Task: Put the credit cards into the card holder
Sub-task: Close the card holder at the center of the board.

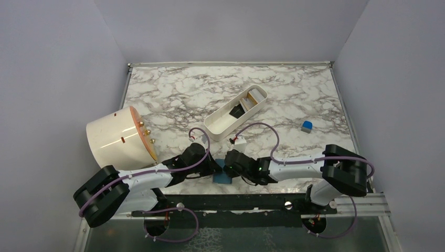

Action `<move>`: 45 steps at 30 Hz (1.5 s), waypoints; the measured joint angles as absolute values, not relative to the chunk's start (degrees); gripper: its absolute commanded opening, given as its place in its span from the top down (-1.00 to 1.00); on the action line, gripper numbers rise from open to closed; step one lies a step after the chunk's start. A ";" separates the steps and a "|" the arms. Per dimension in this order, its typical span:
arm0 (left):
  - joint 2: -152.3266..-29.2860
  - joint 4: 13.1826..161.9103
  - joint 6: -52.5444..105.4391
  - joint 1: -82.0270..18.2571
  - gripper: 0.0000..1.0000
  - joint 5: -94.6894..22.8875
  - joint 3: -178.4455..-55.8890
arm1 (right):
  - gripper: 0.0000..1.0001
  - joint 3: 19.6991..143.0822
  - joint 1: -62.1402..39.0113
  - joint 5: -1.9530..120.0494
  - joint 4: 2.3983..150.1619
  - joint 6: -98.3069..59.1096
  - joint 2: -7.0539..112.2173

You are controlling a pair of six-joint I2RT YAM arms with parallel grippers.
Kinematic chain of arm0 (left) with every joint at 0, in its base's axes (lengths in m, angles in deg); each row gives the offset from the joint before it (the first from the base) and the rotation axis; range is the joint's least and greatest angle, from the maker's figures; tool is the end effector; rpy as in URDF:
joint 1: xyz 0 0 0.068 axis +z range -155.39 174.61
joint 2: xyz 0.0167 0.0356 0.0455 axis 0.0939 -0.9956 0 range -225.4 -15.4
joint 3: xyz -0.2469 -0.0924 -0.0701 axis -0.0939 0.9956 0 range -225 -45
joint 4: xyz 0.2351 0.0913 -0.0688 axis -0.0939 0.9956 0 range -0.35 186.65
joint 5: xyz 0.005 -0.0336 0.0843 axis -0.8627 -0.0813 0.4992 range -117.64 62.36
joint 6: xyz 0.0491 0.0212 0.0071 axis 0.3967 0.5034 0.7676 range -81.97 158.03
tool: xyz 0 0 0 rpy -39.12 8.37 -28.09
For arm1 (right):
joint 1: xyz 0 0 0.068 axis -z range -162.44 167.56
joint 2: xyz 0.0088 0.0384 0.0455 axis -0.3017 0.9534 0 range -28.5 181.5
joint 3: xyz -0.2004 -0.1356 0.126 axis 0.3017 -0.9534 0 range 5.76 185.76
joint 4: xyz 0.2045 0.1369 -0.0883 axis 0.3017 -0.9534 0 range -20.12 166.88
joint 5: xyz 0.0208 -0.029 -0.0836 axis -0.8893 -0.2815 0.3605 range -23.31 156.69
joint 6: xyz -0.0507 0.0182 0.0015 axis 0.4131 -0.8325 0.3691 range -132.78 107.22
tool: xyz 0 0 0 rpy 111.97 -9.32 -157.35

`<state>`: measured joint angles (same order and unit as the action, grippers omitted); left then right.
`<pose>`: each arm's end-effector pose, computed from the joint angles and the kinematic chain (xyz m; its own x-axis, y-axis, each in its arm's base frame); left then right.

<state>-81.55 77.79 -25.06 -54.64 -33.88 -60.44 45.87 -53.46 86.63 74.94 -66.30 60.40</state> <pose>0.1275 -0.1540 0.1347 -0.9061 -0.3064 -0.2917 0.0008 0.6884 -0.7253 0.1056 0.2698 0.1495 -0.8079 -0.0253 -0.5888 -0.2844 0.8917 0.3520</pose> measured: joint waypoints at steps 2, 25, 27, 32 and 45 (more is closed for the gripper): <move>-81.48 77.92 -25.04 -54.66 1.00 -33.79 -60.44 | 0.96 46.03 -54.03 87.81 74.83 -66.72 60.75; -80.54 80.61 -24.41 -55.12 1.00 -32.18 -61.07 | 0.98 51.10 -62.51 105.76 69.00 -72.53 66.74; -80.54 80.70 -24.41 -55.30 1.00 -31.93 -61.07 | 0.98 52.56 -63.56 108.05 66.61 -73.56 68.03; -80.59 80.79 -24.43 -55.38 1.00 -31.67 -61.07 | 0.98 54.95 -66.03 113.82 62.85 -75.68 70.94; -78.27 81.68 -25.50 -55.36 1.00 -31.61 -60.13 | 0.98 58.62 -71.10 124.73 58.33 -78.52 76.80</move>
